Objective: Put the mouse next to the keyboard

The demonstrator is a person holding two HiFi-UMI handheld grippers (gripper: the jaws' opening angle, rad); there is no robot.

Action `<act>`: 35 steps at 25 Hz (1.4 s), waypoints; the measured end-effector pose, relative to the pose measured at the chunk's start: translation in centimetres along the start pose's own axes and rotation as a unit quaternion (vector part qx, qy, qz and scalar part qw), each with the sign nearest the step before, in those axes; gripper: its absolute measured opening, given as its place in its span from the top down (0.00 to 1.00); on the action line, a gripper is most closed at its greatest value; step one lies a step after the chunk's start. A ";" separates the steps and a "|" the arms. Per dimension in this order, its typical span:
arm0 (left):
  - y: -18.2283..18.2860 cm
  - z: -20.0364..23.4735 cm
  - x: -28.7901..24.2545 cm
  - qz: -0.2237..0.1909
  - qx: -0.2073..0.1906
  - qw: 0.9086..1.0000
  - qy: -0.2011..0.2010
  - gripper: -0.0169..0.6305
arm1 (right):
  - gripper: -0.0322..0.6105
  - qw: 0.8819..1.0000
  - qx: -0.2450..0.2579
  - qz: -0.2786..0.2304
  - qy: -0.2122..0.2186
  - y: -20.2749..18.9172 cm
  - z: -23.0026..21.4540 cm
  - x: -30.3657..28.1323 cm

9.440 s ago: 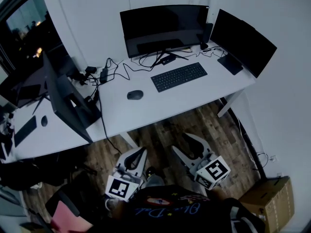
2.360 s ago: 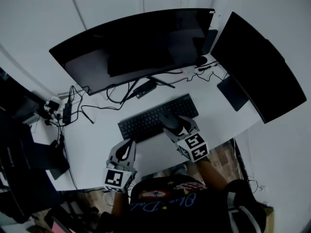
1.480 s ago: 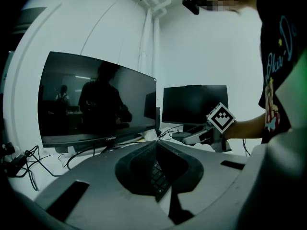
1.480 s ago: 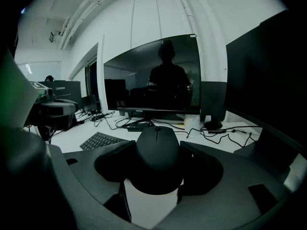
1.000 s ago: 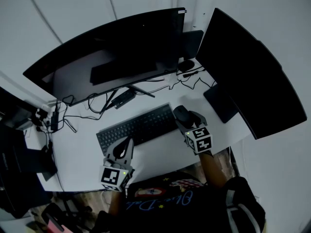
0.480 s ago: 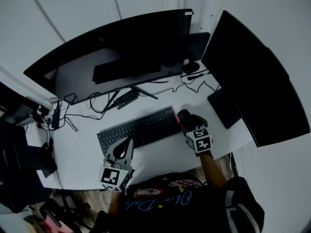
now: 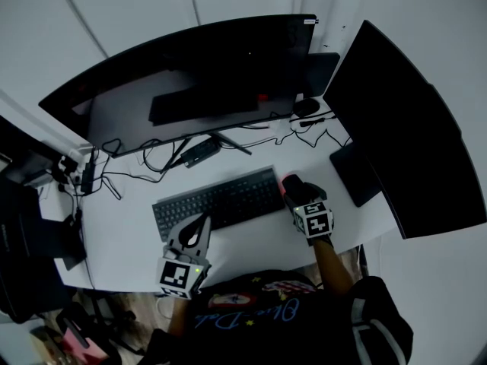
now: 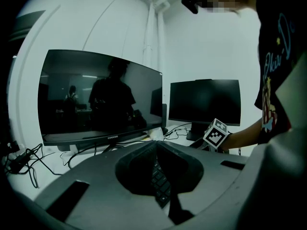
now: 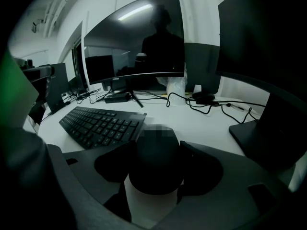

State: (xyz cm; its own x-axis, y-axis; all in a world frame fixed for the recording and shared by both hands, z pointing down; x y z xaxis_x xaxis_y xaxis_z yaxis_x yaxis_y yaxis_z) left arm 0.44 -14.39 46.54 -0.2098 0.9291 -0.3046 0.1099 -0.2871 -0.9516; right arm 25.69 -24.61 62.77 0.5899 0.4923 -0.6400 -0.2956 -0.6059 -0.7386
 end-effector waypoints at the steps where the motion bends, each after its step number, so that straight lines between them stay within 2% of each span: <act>1: 0.1 0.0 0.0 -0.001 0.002 1.000 0.000 0.97 | 0.51 1.000 -0.001 0.003 0.000 -0.2 -0.1 -0.2; 16: 0.4 0.6 -0.1 -0.010 0.021 1.000 0.004 0.97 | 0.51 1.000 0.001 0.029 0.003 -1.4 -0.2 -1.3; 24: 0.3 0.5 0.2 -0.010 0.005 1.000 0.008 0.97 | 0.51 1.000 0.003 0.022 0.006 -1.4 -0.2 -1.2; 35: 0.7 0.9 0.8 -0.016 0.019 1.000 0.004 0.97 | 0.51 0.998 0.008 -0.056 0.021 3.3 1.5 1.3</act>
State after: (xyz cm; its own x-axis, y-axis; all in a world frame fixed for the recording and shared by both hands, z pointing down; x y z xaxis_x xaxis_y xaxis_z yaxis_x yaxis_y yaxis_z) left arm -0.49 -14.03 45.61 -0.2040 0.9399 -0.2739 0.0671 -0.2657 -0.9617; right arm 24.37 -25.04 59.22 0.6511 0.5297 -0.5436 -0.2376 -0.5379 -0.8088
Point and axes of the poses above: the fingertips, and each gripper's own axes: x backward along the fingers, z to its left, y out of its top, the point moved 2 cm from there along x, backward along the fingers, and after that the axes turned 15 degrees about y, right-handed, at the moved point
